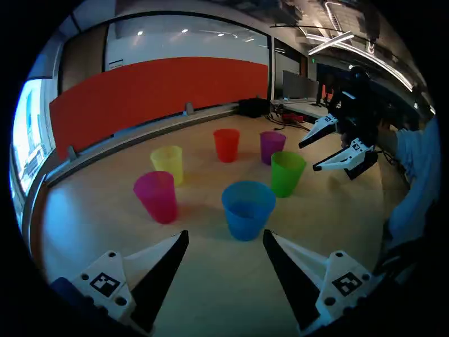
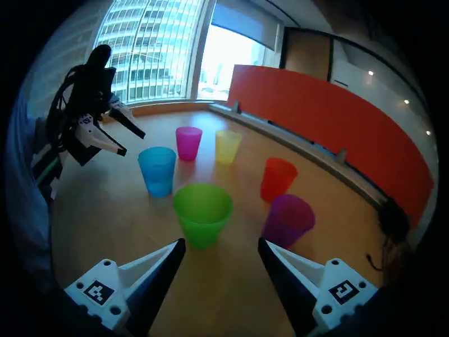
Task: Pour water
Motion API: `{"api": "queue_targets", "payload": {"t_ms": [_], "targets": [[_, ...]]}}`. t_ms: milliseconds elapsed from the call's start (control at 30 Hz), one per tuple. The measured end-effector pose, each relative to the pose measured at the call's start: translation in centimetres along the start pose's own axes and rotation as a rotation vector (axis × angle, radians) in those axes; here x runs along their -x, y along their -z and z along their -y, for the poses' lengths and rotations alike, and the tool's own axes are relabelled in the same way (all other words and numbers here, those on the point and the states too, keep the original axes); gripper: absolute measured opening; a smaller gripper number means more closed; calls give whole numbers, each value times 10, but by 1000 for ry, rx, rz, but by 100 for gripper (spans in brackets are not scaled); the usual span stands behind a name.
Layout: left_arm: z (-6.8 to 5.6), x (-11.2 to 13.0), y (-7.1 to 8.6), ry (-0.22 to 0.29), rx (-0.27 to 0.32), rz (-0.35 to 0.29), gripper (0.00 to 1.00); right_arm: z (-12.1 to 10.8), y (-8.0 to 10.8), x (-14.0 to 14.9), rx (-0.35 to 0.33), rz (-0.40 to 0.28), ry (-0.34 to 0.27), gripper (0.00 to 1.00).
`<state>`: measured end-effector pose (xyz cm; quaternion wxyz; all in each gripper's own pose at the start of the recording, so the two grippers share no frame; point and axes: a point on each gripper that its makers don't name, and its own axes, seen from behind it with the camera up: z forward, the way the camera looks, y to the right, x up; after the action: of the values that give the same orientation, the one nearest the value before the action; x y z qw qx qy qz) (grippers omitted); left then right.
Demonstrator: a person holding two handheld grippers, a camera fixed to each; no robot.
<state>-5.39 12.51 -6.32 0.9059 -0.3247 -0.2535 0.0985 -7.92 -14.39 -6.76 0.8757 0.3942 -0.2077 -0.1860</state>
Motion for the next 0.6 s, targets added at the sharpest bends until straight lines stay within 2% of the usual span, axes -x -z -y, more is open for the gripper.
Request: {"api": "queue_targets", "payload": {"t_ms": [367,600], "targets": [[30,-33,31,10,-156,-146,99,-20,29,-17,112,-96,-68,100],[47,-46,43,43,-241,-206,98,-36,43,-27,206,-149,-98,100]]}}
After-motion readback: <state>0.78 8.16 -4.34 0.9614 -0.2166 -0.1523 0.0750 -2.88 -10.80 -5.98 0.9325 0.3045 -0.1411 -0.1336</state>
